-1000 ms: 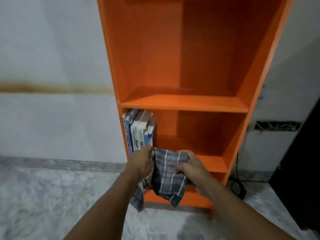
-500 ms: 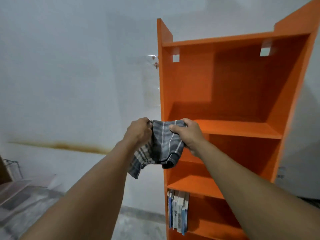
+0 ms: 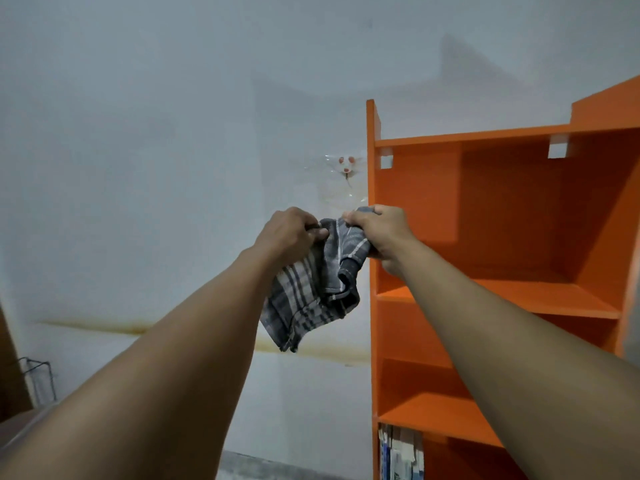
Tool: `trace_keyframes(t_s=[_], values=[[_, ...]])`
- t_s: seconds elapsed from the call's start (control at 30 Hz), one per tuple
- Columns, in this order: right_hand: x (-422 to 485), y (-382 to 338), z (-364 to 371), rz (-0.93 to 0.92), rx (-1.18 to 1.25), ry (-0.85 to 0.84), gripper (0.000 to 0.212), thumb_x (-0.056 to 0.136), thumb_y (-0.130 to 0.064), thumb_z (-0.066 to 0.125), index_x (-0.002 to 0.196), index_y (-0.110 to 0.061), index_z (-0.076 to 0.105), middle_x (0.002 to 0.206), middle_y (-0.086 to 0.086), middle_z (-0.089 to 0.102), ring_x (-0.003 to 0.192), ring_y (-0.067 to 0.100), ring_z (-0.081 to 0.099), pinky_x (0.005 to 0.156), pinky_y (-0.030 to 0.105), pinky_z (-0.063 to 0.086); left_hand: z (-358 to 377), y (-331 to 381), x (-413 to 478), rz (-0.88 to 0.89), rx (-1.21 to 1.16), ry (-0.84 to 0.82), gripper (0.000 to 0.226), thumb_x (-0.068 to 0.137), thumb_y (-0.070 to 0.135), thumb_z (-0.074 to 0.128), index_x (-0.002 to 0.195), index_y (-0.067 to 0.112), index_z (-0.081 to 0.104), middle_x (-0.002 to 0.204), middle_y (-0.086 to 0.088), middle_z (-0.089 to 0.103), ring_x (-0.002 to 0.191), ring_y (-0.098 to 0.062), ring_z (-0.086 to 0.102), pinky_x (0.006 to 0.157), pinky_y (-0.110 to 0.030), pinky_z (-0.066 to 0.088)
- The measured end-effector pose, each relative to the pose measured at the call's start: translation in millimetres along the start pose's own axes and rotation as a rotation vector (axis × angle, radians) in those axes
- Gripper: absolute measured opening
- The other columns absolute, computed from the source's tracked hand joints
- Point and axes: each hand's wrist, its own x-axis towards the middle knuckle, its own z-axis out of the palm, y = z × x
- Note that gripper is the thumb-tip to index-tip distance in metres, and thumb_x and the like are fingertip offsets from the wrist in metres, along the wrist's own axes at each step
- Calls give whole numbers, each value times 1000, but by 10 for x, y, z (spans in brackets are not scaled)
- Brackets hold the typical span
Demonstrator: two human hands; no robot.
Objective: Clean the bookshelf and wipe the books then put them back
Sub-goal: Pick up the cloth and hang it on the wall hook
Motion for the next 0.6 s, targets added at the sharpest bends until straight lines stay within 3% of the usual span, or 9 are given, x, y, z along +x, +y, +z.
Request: trace_keyframes(t_s=[0.1, 0.23, 0.4, 0.47, 0.53, 0.6], values=[[238, 19, 180, 42, 91, -45, 14, 82, -5, 71, 93, -8, 62, 82, 10, 66, 71, 22, 63, 71, 37, 58, -79, -285, 185, -56, 8, 14, 41, 93, 34, 64, 59, 12, 58, 59, -4, 54, 59, -22, 46, 51, -28, 30], [667, 108, 408, 47, 145, -88, 24, 81, -7, 73, 103, -3, 66, 87, 12, 68, 70, 22, 65, 64, 34, 58, -99, -598, 510, -99, -26, 57, 37, 93, 32, 64, 71, 3, 69, 63, -7, 60, 63, -23, 52, 58, -30, 38], [1401, 199, 588, 12, 143, -66, 30, 78, -3, 73, 107, 5, 67, 99, 18, 72, 76, 25, 67, 74, 39, 60, 4, -892, 1120, -80, -159, 188, 18, 92, 23, 67, 93, 11, 79, 89, -10, 75, 86, -25, 69, 80, -36, 55], [1745, 210, 662, -4, 144, -56, 24, 76, -2, 74, 98, 6, 68, 92, 17, 72, 75, 26, 67, 76, 41, 59, 41, -1017, 1479, -71, -209, 237, 16, 91, 20, 67, 95, 11, 79, 94, -8, 76, 91, -23, 69, 82, -34, 54], [2070, 236, 733, -46, 152, -41, 10, 74, 0, 74, 81, -1, 67, 73, 9, 68, 65, 22, 63, 67, 34, 57, 103, -1143, 1851, -67, -222, 258, 17, 91, 19, 67, 101, 12, 79, 94, -6, 75, 91, -21, 67, 81, -31, 52], [2373, 297, 813, -106, 157, -17, 15, 68, -2, 74, 73, -8, 61, 63, 3, 62, 60, 20, 57, 61, 32, 51, 198, -1284, 2184, -65, -254, 254, 17, 90, 19, 67, 102, 14, 78, 90, -4, 75, 89, -20, 67, 83, -32, 54]])
